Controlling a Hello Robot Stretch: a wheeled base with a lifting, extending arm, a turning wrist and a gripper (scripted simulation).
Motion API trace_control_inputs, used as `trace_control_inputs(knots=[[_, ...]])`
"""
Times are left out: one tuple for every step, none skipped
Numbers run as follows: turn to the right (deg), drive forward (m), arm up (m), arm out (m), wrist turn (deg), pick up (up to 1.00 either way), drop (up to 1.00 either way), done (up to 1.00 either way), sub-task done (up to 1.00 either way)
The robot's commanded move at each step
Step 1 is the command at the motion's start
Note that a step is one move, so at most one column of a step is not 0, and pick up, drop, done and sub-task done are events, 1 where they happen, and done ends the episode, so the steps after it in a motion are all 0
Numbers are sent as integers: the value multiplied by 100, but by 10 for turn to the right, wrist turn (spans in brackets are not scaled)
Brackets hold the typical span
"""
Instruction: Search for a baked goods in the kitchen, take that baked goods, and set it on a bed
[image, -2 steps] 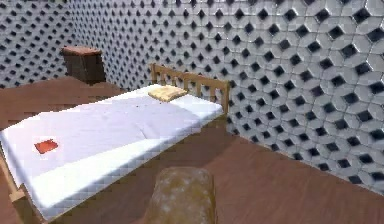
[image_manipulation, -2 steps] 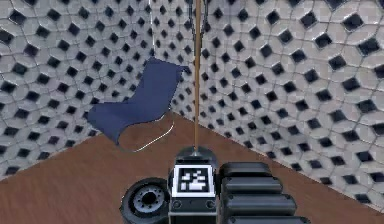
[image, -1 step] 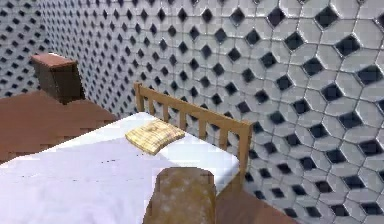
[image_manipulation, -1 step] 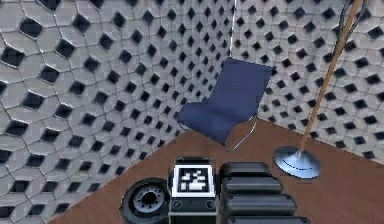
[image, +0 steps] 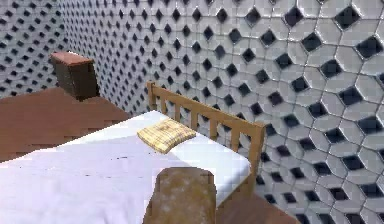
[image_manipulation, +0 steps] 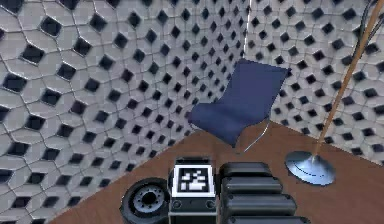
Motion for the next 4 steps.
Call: trace_control_inputs(knots=[[0, 25, 0, 0, 0, 0, 0, 0, 0], [-450, 0, 0, 0, 0, 0, 0, 0, 0], [-450, 0, 0, 0, 0, 0, 0, 0, 0], [-450, 0, 0, 0, 0, 0, 0, 0, 0]])
